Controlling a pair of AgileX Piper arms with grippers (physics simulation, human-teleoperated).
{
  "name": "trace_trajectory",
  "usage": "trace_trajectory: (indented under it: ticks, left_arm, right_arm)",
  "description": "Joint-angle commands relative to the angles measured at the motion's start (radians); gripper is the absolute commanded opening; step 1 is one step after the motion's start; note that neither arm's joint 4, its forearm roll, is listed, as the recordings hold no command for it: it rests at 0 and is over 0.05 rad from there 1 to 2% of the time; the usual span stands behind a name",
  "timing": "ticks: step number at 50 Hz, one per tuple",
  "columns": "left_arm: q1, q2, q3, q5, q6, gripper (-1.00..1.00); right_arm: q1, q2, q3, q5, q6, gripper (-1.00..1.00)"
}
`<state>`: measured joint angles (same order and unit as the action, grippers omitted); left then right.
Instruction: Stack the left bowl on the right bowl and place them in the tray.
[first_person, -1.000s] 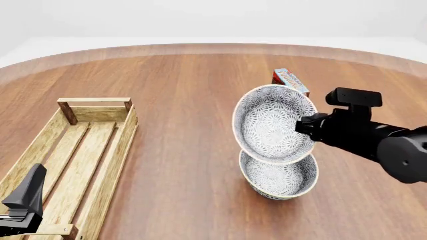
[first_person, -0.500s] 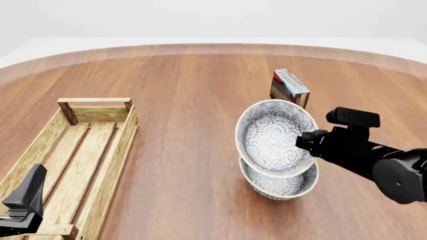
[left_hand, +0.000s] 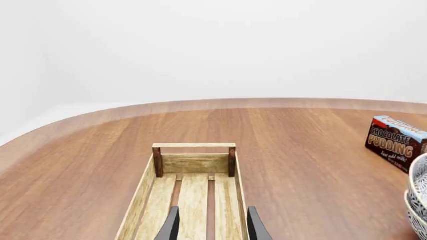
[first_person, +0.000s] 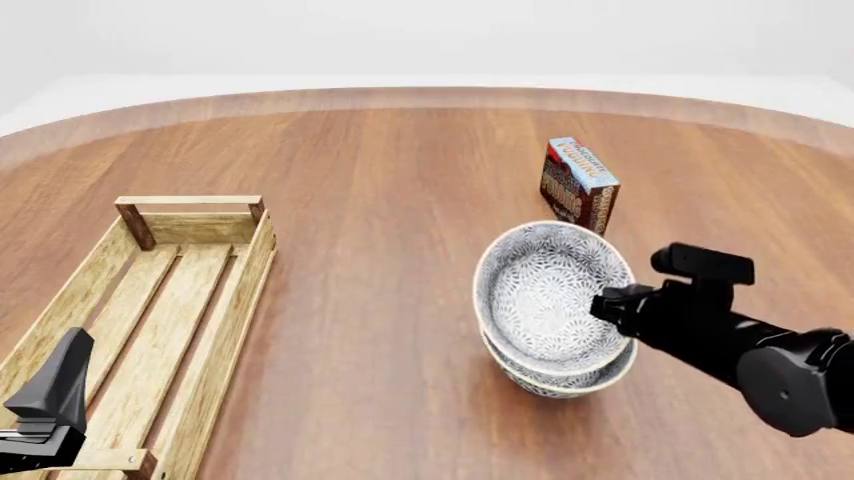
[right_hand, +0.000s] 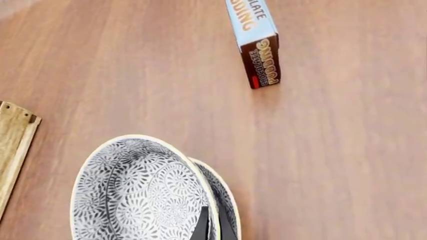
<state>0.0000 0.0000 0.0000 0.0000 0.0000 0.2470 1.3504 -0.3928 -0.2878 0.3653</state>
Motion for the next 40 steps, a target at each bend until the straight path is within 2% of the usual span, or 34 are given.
trace_trajectory:
  ticks: [1,3,4,24,40]
  left_arm:
    - [0.0,0.0,0.0,0.0,0.0,1.0]
    - [0.0,0.0,0.0,0.0,0.0,1.0]
    - [0.0,0.0,0.0,0.0,0.0,1.0]
    - [0.0,0.0,0.0,0.0,0.0,1.0]
    - [0.0,0.0,0.0,0.0,0.0,1.0]
  right_arm:
    - [-0.018,0.019,0.014,-0.036,0.002,-1.0]
    - [-0.018,0.003,0.012,-0.023,-0.004,-1.0]
    - [-0.016,-0.007,0.009,-0.011,-0.011,1.0]
    - [0.009,-0.092,-0.016,0.078,-0.034,1.0]
    - [-0.028,-0.197,-0.016,0.191,-0.054,1.0]
